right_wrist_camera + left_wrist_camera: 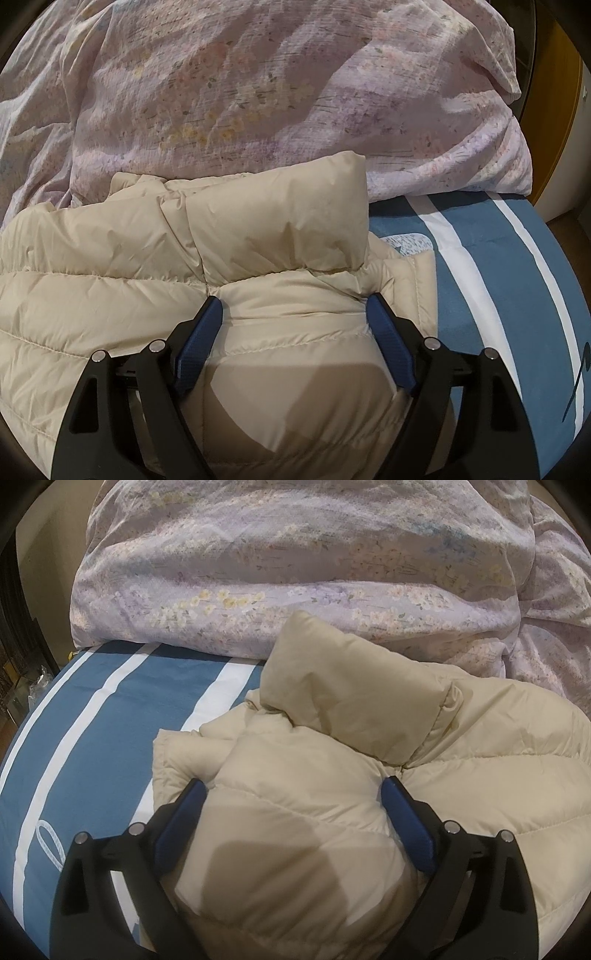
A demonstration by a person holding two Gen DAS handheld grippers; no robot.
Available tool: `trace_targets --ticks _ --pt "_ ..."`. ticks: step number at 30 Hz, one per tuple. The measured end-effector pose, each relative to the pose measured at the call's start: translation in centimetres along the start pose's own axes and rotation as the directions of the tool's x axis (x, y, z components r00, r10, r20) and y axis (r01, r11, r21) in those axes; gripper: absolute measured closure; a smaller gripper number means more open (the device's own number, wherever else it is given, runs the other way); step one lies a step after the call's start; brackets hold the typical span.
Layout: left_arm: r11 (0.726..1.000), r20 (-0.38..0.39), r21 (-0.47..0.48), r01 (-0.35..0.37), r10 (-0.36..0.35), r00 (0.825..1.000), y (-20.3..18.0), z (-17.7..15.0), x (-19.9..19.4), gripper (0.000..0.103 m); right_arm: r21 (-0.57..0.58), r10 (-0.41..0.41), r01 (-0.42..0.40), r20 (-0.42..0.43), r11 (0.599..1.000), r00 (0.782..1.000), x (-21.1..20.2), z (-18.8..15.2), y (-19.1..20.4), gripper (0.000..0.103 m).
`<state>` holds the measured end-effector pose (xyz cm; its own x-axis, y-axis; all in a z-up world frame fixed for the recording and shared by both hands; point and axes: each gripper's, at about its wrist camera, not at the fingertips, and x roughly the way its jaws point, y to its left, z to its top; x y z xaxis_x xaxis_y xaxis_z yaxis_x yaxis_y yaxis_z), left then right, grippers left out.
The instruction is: Fold large clothes
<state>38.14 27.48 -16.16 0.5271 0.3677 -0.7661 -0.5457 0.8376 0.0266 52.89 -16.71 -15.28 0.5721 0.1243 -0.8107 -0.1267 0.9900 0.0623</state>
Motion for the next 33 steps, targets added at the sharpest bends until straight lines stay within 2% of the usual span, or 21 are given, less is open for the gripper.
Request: trace_targets --ticks 13,18,22,24,26,30,33 --pt "1.0 0.006 -0.008 0.005 -0.005 1.0 0.1 -0.5 0.0 0.006 0.009 -0.001 0.001 0.013 1.0 1.0 -0.1 -0.1 -0.1 0.021" --pt "1.0 0.006 -0.015 0.015 -0.015 1.0 0.4 -0.7 -0.5 0.006 0.018 -0.004 0.004 0.009 1.0 1.0 -1.7 -0.6 -0.4 0.021" --pt "0.999 0.027 -0.015 0.044 -0.043 0.999 1.5 -2.3 -3.7 0.009 0.06 0.042 -0.044 0.038 0.997 0.998 -5.8 -2.0 -1.9 0.018" --pt "0.999 0.051 -0.014 0.034 -0.033 0.998 2.5 -3.3 -5.5 0.009 0.103 0.042 -0.047 0.048 0.994 0.998 -7.7 -3.0 -3.4 0.013" --pt "0.999 0.062 -0.031 0.031 -0.029 0.998 3.8 -4.3 -7.1 0.009 0.158 0.062 -0.066 0.031 0.985 0.998 -8.9 -4.1 -5.4 0.013" --pt "0.99 0.02 -0.11 0.082 -0.08 0.997 7.5 -6.7 -8.8 0.01 0.24 0.127 -0.12 -0.017 0.963 0.992 -9.1 -6.0 -7.6 0.013" --pt "0.975 -0.034 -0.173 0.14 -0.148 0.988 9.2 -8.2 -8.9 0.013 0.31 0.2 -0.177 -0.042 0.934 0.979 -8.7 -8.0 -8.6 0.014"
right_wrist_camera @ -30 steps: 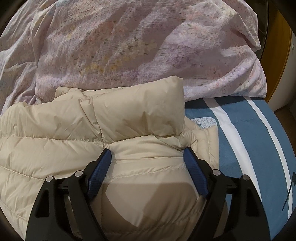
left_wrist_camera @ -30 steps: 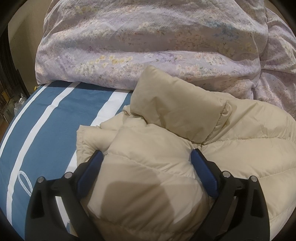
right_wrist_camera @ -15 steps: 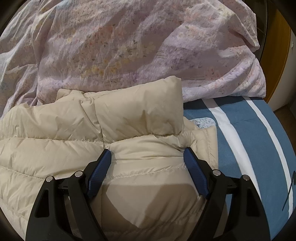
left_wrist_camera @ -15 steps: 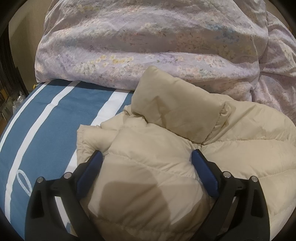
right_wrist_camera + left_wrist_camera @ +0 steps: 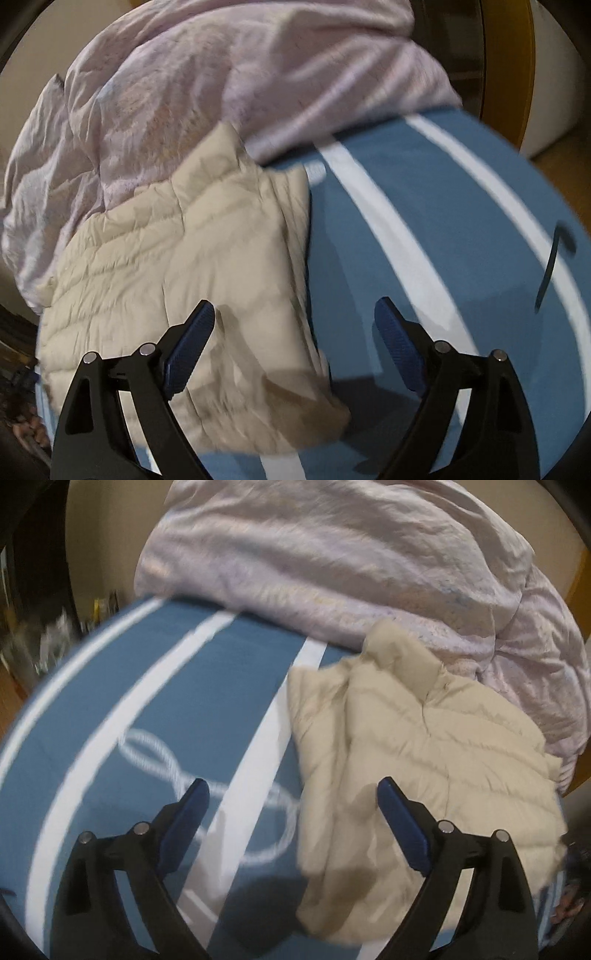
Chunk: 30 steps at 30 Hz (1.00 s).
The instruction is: Fold large clothes
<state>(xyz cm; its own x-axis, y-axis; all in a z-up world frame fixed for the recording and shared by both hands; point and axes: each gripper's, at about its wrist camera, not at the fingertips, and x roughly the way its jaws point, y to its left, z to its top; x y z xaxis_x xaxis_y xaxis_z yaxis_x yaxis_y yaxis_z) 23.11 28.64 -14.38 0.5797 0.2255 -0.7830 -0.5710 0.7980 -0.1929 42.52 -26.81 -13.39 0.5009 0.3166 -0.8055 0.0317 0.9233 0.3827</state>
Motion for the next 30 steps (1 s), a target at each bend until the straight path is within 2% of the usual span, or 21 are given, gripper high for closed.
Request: trace_targets --ticks 2,8,13,19,22,24,26,28,30 --pt "0.998 -0.039 -0.027 0.051 -0.052 0.998 0.7 -0.9 0.0 0.022 0.024 0.043 -0.043 -0.022 0.999 0.999 0.2 -0.6 -0.5 0.019" --pt "0.988 -0.081 -0.071 0.137 -0.143 0.986 0.8 -2.6 0.1 0.029 0.025 0.11 -0.109 -0.065 0.994 0.992 0.5 -1.8 -0.5 0.036" --pt "0.973 -0.096 -0.131 0.191 -0.204 0.974 0.7 -3.8 0.5 0.032 0.032 0.139 -0.137 -0.063 0.99 0.988 0.1 -2.2 -0.7 0.044" --pt "0.952 -0.086 -0.183 0.246 -0.265 0.96 -0.2 -4.6 0.6 0.037 0.1 0.175 -0.17 -0.04 0.98 0.984 0.0 -2.3 -1.5 0.045" --pt "0.943 -0.079 -0.211 0.258 -0.28 0.957 -0.6 -5.0 0.8 0.048 0.075 0.164 -0.16 -0.042 0.984 0.986 -0.1 -2.7 -1.0 0.05" --pt "0.93 -0.089 -0.242 0.278 -0.307 0.948 -0.4 -5.2 1.0 0.062 0.102 0.214 -0.207 -0.061 0.973 0.975 0.1 -2.9 -1.2 0.068" --pt "0.914 -0.086 -0.274 0.3 -0.334 0.939 0.0 -5.2 1.0 0.078 0.121 0.251 -0.243 -0.054 0.962 0.966 -0.3 -3.0 -1.5 0.076" --pt "0.9 -0.073 -0.291 0.323 -0.358 0.931 0.6 -5.1 0.6 0.085 0.124 0.273 -0.266 -0.049 0.956 0.961 -0.8 -3.1 -1.4 0.079" --pt "0.9 -0.055 -0.281 0.332 -0.361 0.931 1.0 -4.9 -0.3 0.087 0.111 0.285 -0.279 -0.045 0.954 0.957 -1.5 -3.4 -1.1 0.082"
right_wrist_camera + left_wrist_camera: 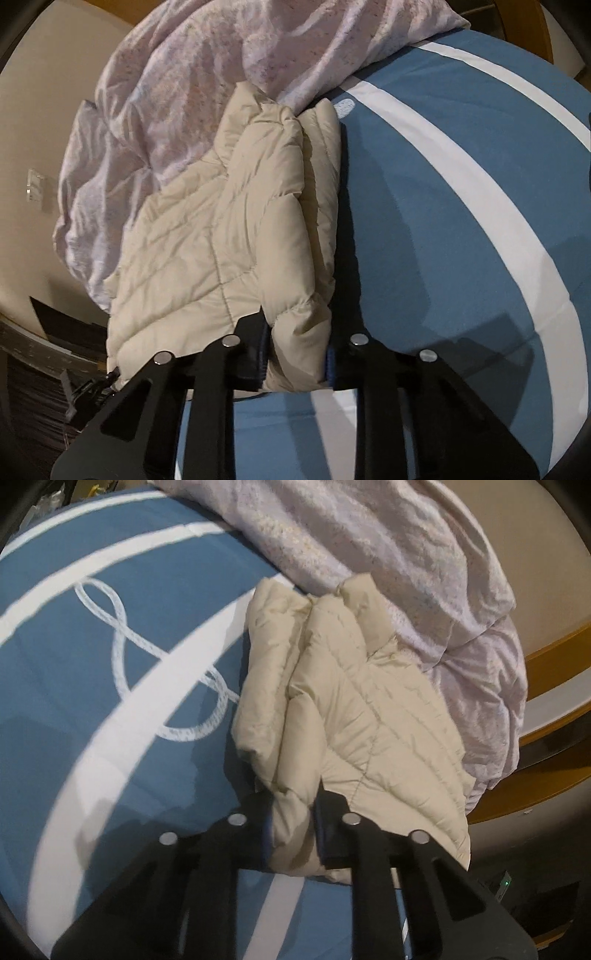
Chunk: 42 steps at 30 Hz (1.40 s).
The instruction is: Fold large clothes
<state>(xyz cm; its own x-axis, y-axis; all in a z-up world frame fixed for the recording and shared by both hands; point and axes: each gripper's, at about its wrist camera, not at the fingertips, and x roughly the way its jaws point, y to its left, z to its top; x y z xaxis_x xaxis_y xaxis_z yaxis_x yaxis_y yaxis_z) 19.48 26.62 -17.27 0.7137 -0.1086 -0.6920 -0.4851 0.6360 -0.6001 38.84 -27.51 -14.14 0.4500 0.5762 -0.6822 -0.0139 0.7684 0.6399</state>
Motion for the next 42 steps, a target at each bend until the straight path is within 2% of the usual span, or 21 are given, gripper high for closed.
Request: trace_targets --ticks 6,15,18,21,25,29,32,34,36,39,42 --pt "0.999 0.044 0.049 -0.01 0.008 0.999 0.5 -0.1 -3.4 0.09 -0.061 0.04 -0.041 -0.012 0.997 0.999 -1.4 -1.8 2.0 0.083" --pt "0.997 0.054 0.073 -0.031 0.028 0.998 3.7 -1.5 -7.9 0.09 -0.098 0.069 -0.076 -0.068 0.992 0.995 -2.7 -6.4 3.5 0.084" --pt "0.996 0.05 0.079 -0.033 0.029 0.998 4.7 -2.2 -9.2 0.09 -0.109 0.064 -0.073 -0.087 0.991 0.994 -3.1 -8.1 3.7 0.084" --pt "0.996 0.044 0.08 -0.035 0.031 0.999 5.4 -2.6 -9.9 0.089 -0.156 0.024 -0.039 -0.097 0.987 0.995 -3.4 -9.4 4.2 0.083" --pt "0.996 0.04 0.068 -0.062 0.06 0.997 5.8 -2.5 -9.9 0.079 -0.242 -0.095 0.086 -0.026 0.966 0.995 -4.3 -9.4 5.7 0.072" --pt "0.994 0.043 0.064 -0.092 0.09 0.995 6.0 -2.8 -9.9 0.048 -0.323 -0.207 0.241 0.135 0.915 0.969 -6.2 -9.1 7.7 0.05" --pt "0.994 0.041 0.054 -0.1 0.098 0.994 6.2 -2.9 -9.8 0.041 -0.363 -0.181 0.242 0.195 0.9 0.964 -7.0 -9.1 9.1 0.049" --pt "0.994 0.038 0.046 -0.104 0.102 0.994 6.3 -3.0 -9.7 0.038 -0.399 -0.148 0.216 0.194 0.891 0.97 -6.8 -9.4 10.0 0.049" --pt "0.994 0.036 0.037 -0.104 0.102 0.994 6.3 -3.1 -9.5 0.037 -0.458 -0.132 0.203 0.182 0.865 0.974 -5.7 -10.0 11.4 0.052" --pt "0.995 0.032 0.024 -0.101 0.1 0.994 6.1 -3.3 -9.2 0.036 -0.525 -0.148 0.222 0.18 0.822 0.972 -3.8 -10.9 13.1 0.056" --pt "0.994 0.036 0.023 -0.106 0.106 0.994 5.7 -3.4 -9.0 0.034 -0.556 -0.182 0.254 0.181 0.792 0.966 -1.9 -11.7 13.9 0.057"
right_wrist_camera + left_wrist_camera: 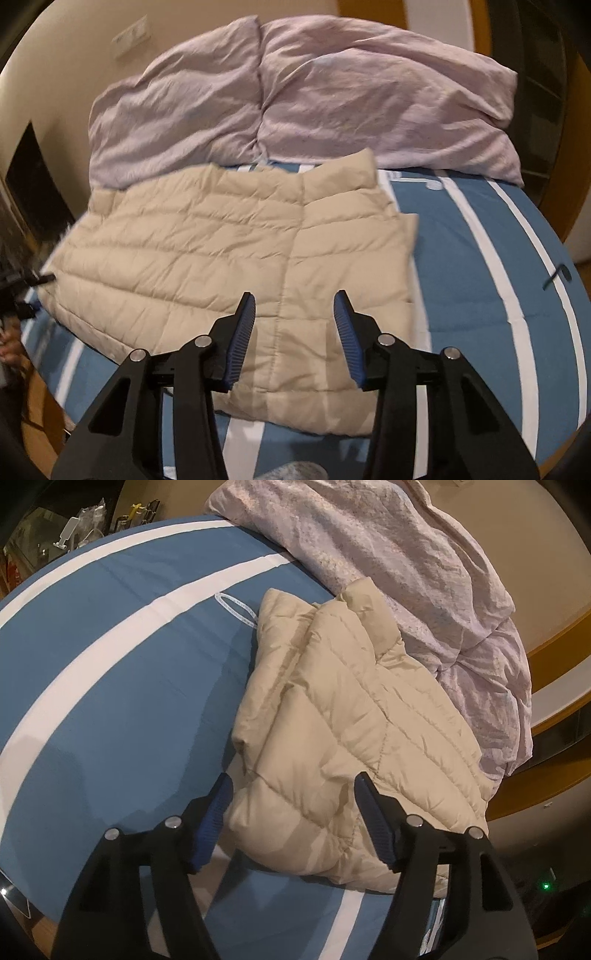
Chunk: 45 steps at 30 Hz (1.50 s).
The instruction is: Fold large clothes
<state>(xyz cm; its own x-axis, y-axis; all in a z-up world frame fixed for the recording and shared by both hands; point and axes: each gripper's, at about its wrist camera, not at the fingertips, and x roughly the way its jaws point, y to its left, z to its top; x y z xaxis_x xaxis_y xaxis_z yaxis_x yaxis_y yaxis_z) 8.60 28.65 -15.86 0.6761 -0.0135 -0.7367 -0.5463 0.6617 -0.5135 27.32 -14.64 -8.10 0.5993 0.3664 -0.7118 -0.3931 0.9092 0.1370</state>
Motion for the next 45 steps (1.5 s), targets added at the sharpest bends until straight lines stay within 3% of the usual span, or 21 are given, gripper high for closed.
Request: trace_targets --ticks 10,19,21,26,28,30,32,34,36,38,40,45 --pt "1.0 0.003 -0.02 -0.01 0.01 1.0 -0.9 0.5 0.8 0.029 -0.008 -0.045 0.045 -0.05 0.999 0.998 2.8 -2.2 0.7 0.057" --pt "0.998 0.014 -0.061 0.002 -0.001 1.0 -0.6 0.8 2.2 0.029 0.013 -0.022 0.022 -0.059 1.0 0.998 3.2 -2.4 0.4 0.056" --pt "0.996 0.006 -0.08 0.026 -0.026 1.0 -0.5 0.8 2.4 0.037 0.013 -0.026 0.026 -0.059 1.0 0.998 3.2 -2.5 0.4 0.056" --pt "0.992 0.019 -0.111 0.054 -0.052 0.998 -0.3 1.2 1.8 0.068 0.03 -0.024 0.026 -0.076 0.999 0.997 2.8 -2.5 0.3 0.056" --pt "0.991 0.019 -0.116 0.066 -0.064 0.998 -0.3 1.5 1.6 0.07 0.031 -0.02 0.023 -0.078 0.999 0.997 2.7 -2.6 0.3 0.056" --pt "0.994 0.011 -0.103 0.039 -0.038 0.999 -0.6 1.5 1.8 0.068 0.03 -0.019 0.021 -0.076 0.999 0.997 2.9 -2.6 0.3 0.056" --pt "0.994 0.003 -0.105 -0.002 0.002 1.0 -0.9 1.1 2.2 0.044 0.026 -0.021 0.023 -0.073 0.999 0.997 3.1 -2.7 0.4 0.056" --pt "0.994 0.002 -0.111 -0.006 0.006 1.0 -1.0 0.8 2.4 0.043 0.018 -0.025 0.026 -0.069 0.999 0.997 3.2 -2.7 0.5 0.056" --pt "0.996 0.007 -0.094 -0.005 0.006 1.0 -1.6 0.5 2.6 0.049 0.018 -0.023 0.024 -0.067 1.0 0.998 3.3 -2.8 0.5 0.056" --pt "0.997 0.012 -0.082 0.012 -0.011 1.0 -2.2 0.5 2.4 0.072 0.021 -0.015 0.016 -0.067 1.0 0.998 3.3 -2.8 0.3 0.056" --pt "0.996 0.022 -0.081 0.04 -0.039 0.999 -2.5 0.8 1.7 0.081 0.027 -0.004 0.006 -0.066 1.0 0.998 3.3 -2.8 0.1 0.056" --pt "0.993 0.091 -0.046 0.112 -0.108 0.99 -4.6 1.8 -1.5 0.086 0.04 0.013 -0.011 -0.057 0.999 0.998 3.4 -2.9 -0.1 0.056"
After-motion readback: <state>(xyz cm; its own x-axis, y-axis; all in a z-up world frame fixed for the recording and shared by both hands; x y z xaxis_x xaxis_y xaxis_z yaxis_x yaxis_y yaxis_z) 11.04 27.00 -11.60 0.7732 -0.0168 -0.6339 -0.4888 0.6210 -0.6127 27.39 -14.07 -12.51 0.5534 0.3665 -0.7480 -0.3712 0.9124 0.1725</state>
